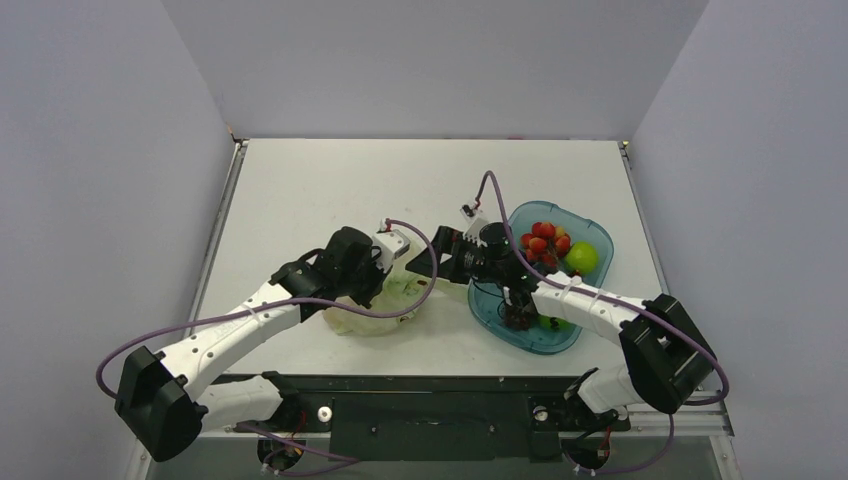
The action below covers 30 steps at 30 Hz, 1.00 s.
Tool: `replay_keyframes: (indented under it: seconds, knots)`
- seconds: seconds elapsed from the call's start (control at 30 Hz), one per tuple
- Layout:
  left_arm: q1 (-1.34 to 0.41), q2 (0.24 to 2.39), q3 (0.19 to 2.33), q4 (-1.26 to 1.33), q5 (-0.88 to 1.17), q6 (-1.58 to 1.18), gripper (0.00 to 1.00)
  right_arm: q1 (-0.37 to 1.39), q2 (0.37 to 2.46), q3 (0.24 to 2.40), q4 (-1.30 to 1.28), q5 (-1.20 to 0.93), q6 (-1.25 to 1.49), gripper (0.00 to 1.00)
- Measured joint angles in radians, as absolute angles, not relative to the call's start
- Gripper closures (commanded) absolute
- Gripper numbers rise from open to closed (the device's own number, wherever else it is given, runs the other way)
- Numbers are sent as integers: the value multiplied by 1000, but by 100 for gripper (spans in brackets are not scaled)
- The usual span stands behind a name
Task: Take the fake fruits out of the plastic bag
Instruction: Untie the plastic bag at the center of the board.
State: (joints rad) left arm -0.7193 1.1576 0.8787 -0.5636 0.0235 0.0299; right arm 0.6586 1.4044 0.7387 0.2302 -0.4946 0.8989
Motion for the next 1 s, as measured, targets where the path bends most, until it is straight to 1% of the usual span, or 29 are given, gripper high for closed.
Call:
replay_keyframes:
  seconds: [0.17, 0.3, 0.47, 0.67, 0.73, 0.77, 0.8, 0.83, 0.87, 0.9, 1.0]
  knots:
    - [-719, 1147, 879, -564, 16, 37, 100, 732, 1405, 730, 290, -391, 928, 14]
    - [-719, 1147, 879, -564, 17, 39, 100, 759, 1421, 739, 281, -353, 925, 21]
    - [-719, 1147, 877, -563, 25, 42, 100, 775, 1486, 789, 255, -305, 908, 28]
    - [-725, 1148, 875, -563, 36, 46, 100, 817, 1534, 850, 221, -269, 875, 41]
    - [-728, 1154, 875, -563, 37, 47, 100, 823, 1536, 856, 208, -262, 865, 51]
    - [-731, 1159, 875, -563, 38, 47, 100, 826, 1536, 858, 204, -260, 859, 63]
    - [-732, 1164, 875, -563, 39, 47, 100, 826, 1536, 859, 204, -258, 854, 71]
    - [-733, 1170, 875, -564, 39, 47, 100, 825, 1536, 860, 204, -256, 848, 87]
    - [-734, 1174, 875, -564, 40, 47, 100, 825, 1536, 860, 205, -253, 847, 95]
    - [-734, 1176, 875, -564, 39, 47, 100, 824, 1536, 859, 207, -252, 848, 100]
    - [-739, 1177, 875, -564, 34, 46, 100, 806, 1536, 858, 228, -274, 852, 100]
